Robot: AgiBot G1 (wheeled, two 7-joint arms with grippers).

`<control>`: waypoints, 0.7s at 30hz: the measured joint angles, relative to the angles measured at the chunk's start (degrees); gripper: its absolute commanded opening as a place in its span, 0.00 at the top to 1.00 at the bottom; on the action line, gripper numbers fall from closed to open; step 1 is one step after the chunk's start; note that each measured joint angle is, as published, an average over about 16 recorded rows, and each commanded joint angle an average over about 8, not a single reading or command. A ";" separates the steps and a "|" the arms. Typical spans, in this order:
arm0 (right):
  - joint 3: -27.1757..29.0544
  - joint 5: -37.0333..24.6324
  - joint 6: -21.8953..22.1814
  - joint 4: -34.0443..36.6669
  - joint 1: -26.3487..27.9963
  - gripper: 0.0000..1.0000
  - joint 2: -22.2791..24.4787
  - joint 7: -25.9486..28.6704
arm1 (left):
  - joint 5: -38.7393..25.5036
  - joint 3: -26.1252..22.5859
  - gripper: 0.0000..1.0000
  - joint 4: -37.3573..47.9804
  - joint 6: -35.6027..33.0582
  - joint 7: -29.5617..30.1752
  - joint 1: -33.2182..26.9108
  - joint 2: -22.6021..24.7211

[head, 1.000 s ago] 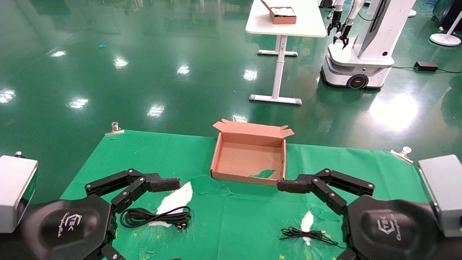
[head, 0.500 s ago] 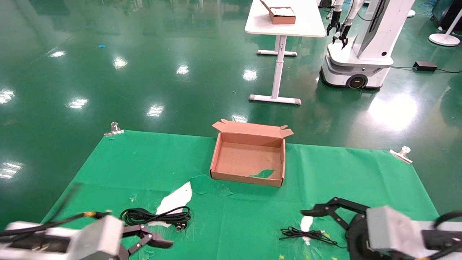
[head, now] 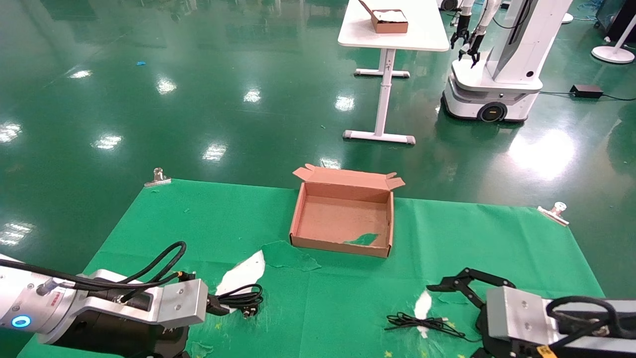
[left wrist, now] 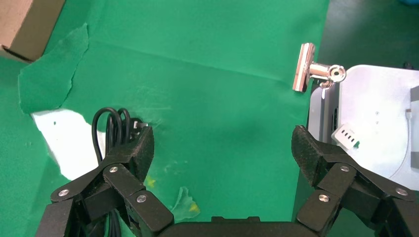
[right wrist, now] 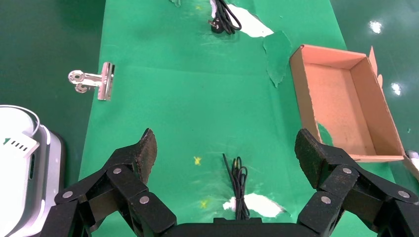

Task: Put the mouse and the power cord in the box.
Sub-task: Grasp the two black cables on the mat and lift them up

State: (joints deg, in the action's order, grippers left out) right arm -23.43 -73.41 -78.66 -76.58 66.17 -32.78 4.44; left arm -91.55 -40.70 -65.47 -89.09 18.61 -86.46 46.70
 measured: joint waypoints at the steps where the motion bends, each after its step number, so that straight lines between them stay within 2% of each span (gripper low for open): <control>1: -0.03 -0.12 0.00 0.03 0.11 0.00 -0.04 0.00 | -0.93 -0.36 0.00 0.48 0.46 -0.08 -0.27 0.54; 9: 0.07 -0.47 -0.13 0.22 0.61 0.00 0.44 -0.15 | -10.19 -3.68 0.00 7.84 6.98 -1.52 -2.45 7.17; 15: 0.28 -1.05 0.08 0.24 0.68 0.00 1.44 0.04 | -19.72 -7.42 0.00 18.91 13.83 -3.41 -5.23 14.88; 21: 0.07 -2.65 0.67 0.09 0.28 0.00 2.19 -0.42 | -25.92 -10.07 0.00 30.88 19.88 -5.38 -7.45 21.28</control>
State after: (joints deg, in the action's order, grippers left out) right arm -23.36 -76.06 -77.99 -76.49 66.45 -30.59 4.02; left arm -117.47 -50.77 -34.59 -69.21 13.23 -93.91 67.98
